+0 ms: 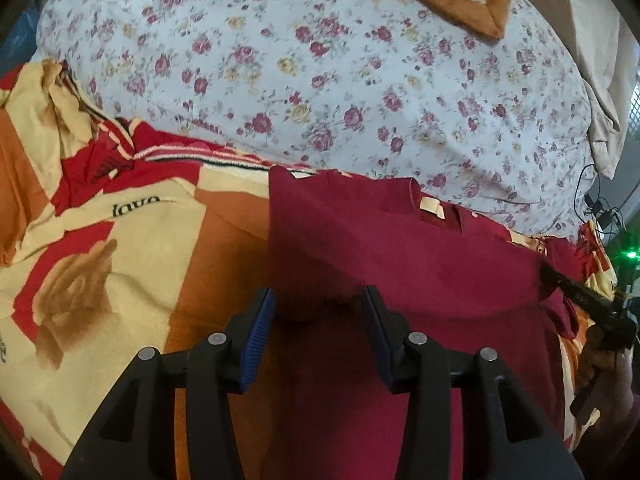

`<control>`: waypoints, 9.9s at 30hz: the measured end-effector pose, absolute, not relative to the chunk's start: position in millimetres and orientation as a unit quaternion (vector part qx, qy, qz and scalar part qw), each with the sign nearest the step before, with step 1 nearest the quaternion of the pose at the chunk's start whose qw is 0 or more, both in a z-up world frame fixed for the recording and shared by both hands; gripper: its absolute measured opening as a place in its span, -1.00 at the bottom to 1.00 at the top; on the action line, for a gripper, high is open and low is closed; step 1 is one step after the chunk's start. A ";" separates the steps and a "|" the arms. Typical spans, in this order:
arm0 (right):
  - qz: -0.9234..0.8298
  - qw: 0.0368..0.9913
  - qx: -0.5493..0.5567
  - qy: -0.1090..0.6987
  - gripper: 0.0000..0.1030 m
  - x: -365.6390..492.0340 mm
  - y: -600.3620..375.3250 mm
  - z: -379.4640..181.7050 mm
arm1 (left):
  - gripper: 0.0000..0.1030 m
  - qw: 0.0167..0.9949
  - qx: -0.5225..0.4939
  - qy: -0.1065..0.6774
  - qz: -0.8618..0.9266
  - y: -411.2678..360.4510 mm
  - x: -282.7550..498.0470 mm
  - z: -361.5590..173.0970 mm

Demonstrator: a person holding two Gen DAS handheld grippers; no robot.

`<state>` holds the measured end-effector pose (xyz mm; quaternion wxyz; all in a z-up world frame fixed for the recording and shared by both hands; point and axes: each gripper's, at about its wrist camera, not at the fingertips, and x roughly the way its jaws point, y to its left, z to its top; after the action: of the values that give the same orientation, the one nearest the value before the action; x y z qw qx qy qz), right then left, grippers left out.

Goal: Fold small clothes

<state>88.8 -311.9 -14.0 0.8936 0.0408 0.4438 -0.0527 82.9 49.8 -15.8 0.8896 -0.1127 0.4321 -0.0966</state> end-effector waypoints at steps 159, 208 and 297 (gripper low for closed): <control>0.035 0.869 0.222 0.442 0.33 8.8 -427.7 19.2 | -0.99 0.829 -0.121 0.507 -0.205 -155.1 150.5 -49.6; 0.022 0.844 0.046 0.534 -0.18 64.0 -354.1 -39.1 | -0.69 0.875 -0.117 0.464 -0.071 -2.7 104.6 -31.1; 0.142 0.781 0.072 0.604 0.57 -159.9 -308.8 -14.3 | -0.15 0.848 -0.106 0.509 -0.105 68.8 -122.2 -12.9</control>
<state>-159.9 -308.8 -14.3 0.7807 0.0722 0.6044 0.1417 -122.2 68.8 -12.9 0.8476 -0.1064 0.5090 -0.1054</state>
